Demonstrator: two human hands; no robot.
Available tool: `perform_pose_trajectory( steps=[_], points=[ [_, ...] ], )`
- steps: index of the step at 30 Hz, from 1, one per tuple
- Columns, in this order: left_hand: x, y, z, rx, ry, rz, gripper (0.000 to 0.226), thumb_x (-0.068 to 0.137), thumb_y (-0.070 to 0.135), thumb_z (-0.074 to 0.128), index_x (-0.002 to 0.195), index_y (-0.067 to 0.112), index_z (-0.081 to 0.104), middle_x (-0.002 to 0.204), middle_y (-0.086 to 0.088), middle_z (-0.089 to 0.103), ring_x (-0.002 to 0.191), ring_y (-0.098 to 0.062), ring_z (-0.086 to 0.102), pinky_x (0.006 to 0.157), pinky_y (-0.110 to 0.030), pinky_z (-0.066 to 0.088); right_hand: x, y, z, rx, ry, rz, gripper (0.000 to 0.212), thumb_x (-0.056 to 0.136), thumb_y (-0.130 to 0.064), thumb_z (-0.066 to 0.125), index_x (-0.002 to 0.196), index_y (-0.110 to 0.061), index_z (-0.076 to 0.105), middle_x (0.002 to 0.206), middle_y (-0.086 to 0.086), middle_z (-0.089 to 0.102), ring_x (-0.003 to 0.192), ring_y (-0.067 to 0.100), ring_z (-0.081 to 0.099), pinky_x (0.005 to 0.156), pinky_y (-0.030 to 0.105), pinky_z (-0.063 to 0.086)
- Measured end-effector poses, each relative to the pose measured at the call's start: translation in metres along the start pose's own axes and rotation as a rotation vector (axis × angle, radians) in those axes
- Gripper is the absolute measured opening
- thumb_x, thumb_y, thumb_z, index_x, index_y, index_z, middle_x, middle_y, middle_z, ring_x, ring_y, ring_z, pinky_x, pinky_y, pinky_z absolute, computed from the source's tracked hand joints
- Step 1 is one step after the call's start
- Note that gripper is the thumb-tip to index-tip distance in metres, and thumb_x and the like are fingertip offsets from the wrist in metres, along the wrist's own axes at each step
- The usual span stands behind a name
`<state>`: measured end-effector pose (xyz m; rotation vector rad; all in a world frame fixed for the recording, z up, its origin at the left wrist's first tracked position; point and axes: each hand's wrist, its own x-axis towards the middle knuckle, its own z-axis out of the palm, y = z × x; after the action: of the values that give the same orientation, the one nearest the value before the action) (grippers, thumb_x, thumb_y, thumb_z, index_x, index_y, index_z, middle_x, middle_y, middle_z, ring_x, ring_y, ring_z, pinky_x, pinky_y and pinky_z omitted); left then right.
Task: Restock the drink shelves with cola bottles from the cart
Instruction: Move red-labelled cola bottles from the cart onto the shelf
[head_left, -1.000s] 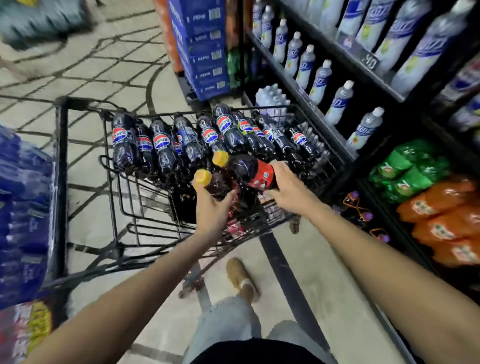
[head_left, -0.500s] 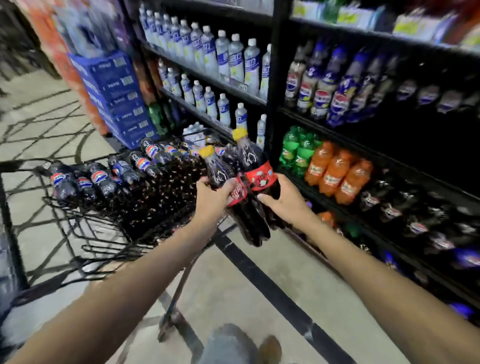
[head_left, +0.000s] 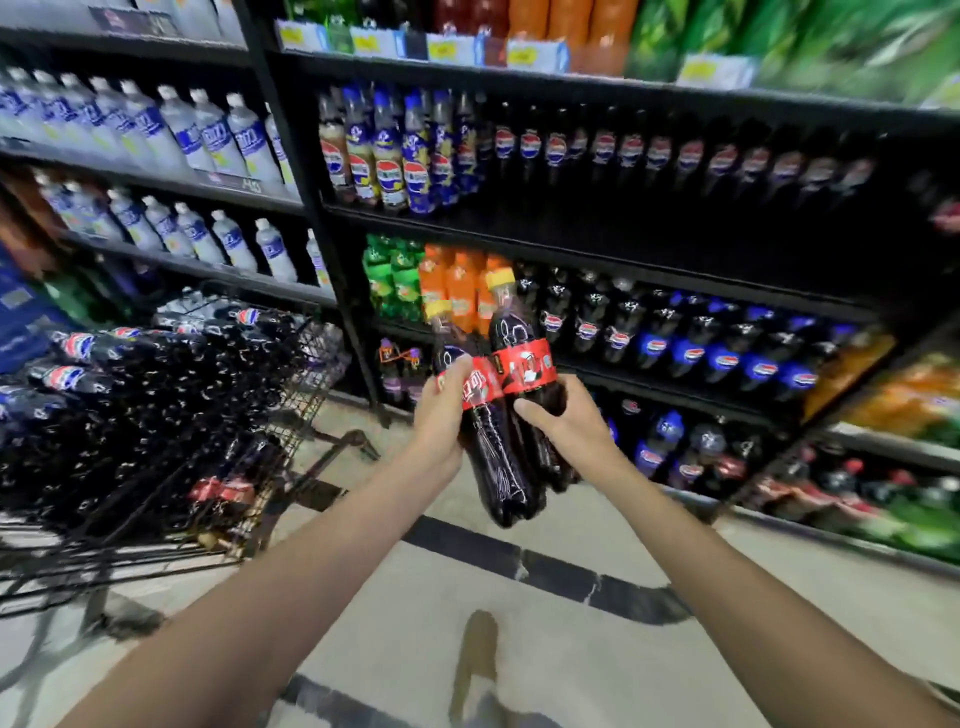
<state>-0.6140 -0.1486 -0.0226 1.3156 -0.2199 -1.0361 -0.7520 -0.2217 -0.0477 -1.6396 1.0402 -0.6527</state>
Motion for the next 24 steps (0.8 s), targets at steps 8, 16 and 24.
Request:
perform_pose_trajectory(
  steps=[8,16,24],
  points=[
    [-0.066,-0.076,0.122,0.124,-0.210,-0.053,0.046,0.089,0.036,0.065,0.127,0.011,0.055,0.116,-0.008,0.068,0.103,-0.022,0.066,0.093,-0.043,0.052,-0.083,0.037,-0.140,-0.001,0.211,0.095,0.043,0.082,-0.041,0.073,0.112,-0.024,0.048,0.108,-0.007,0.060,0.099,0.009,0.057,0.077,0.027,0.041],
    [-0.108,-0.152,0.289,0.206,-0.357,-0.185,0.036,0.090,0.048,0.061,0.105,0.016,0.067,0.100,-0.009,0.073,0.088,-0.025,0.070,0.079,-0.040,0.056,-0.124,0.094,-0.301,0.104,0.389,0.161,0.040,0.085,-0.039,0.072,0.112,-0.023,0.048,0.097,-0.017,0.057,0.086,-0.010,0.053,0.063,0.010,0.036],
    [-0.142,-0.218,0.442,0.285,-0.639,-0.253,0.045,0.085,0.046,0.066,0.113,0.010,0.066,0.106,-0.012,0.073,0.097,-0.028,0.070,0.077,-0.037,0.056,-0.149,0.144,-0.458,0.162,0.526,0.190,0.025,0.087,-0.024,0.070,0.106,-0.017,0.055,0.102,-0.003,0.063,0.093,0.007,0.061,0.081,0.026,0.047]
  ],
)
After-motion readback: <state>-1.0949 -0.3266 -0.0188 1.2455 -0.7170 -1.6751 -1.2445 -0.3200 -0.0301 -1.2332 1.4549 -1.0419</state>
